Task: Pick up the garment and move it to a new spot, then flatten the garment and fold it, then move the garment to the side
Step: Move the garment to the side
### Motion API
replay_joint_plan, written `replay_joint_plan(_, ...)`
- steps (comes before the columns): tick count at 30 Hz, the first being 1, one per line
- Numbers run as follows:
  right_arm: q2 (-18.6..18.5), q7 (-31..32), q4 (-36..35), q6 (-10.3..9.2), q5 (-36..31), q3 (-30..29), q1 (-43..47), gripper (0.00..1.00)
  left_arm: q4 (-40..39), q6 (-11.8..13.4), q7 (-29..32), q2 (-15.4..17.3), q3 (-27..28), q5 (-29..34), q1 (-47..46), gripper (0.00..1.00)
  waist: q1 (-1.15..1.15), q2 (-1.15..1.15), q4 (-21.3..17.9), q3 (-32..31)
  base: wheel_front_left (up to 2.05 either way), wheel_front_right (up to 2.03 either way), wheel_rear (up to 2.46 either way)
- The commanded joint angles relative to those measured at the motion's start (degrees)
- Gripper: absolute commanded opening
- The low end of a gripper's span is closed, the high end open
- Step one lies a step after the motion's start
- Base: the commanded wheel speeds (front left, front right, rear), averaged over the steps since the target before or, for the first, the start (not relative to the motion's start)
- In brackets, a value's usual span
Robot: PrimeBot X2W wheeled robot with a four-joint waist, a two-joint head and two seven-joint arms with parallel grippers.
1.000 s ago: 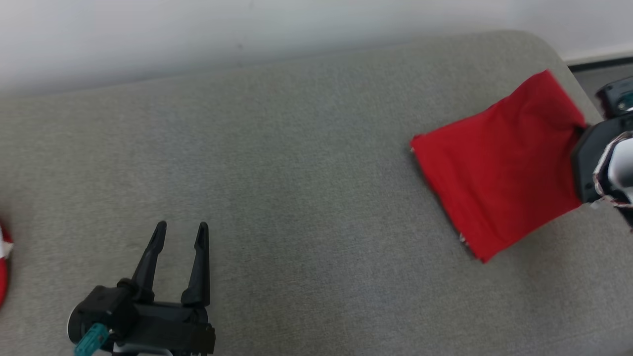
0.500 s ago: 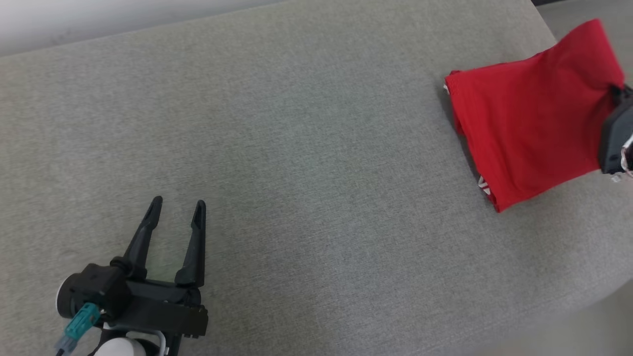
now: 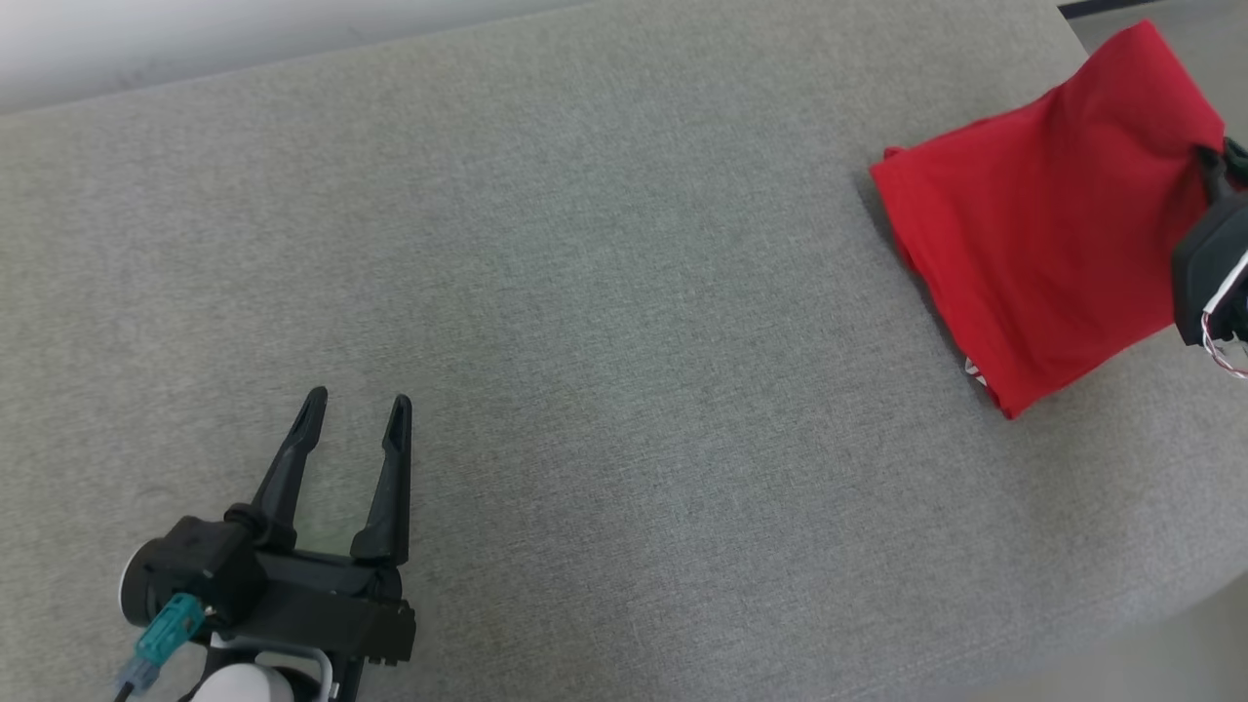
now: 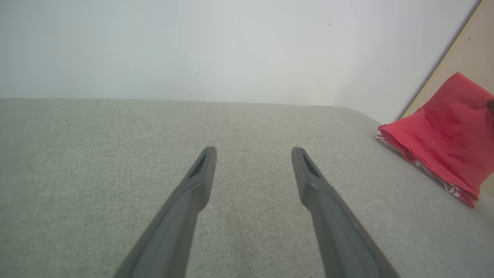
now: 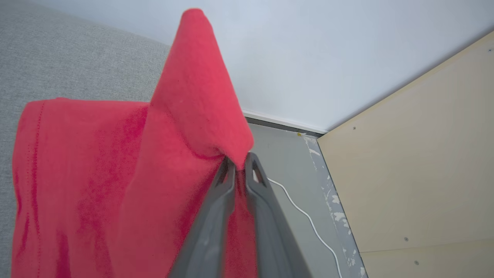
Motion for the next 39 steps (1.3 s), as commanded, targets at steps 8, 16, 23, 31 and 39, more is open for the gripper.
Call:
replay_joint_plan(8,0.0,-4.2,-0.9,-0.14,-0.4,-0.7,3.4,1.00,0.5,0.1,0.0,-1.4,1.2,-0.7,2.6,1.00,0.00,0.00,3.5,-4.8,0.00,0.00,0.00)
replay_joint_plan(16,5.2,-11.4,-5.6,-0.14,5.3,-3.3,13.2,1.00,0.7,0.1,0.0,-2.6,5.1,-0.1,8.1,1.00,0.00,0.00,5.6,-12.1,0.00,0.00,0.00)
replay_joint_plan(23,10.5,-17.5,-11.6,-0.14,9.0,-6.3,24.3,1.00,1.4,0.1,0.0,-3.3,7.8,0.6,12.4,1.00,0.00,0.00,8.0,-17.1,0.00,0.00,0.00)
replay_joint_plan(31,17.0,-23.0,-19.4,-0.14,12.9,-8.3,36.7,1.00,1.0,0.1,0.0,-3.8,10.7,0.5,15.7,1.00,0.00,0.00,10.3,-19.9,0.00,0.00,0.00)
replay_joint_plan(39,20.8,-24.2,-20.6,-0.14,7.8,-6.3,42.3,1.00,1.6,0.2,0.0,-4.0,12.1,-0.1,18.2,1.00,0.00,0.00,11.9,-22.3,0.00,0.00,0.00)
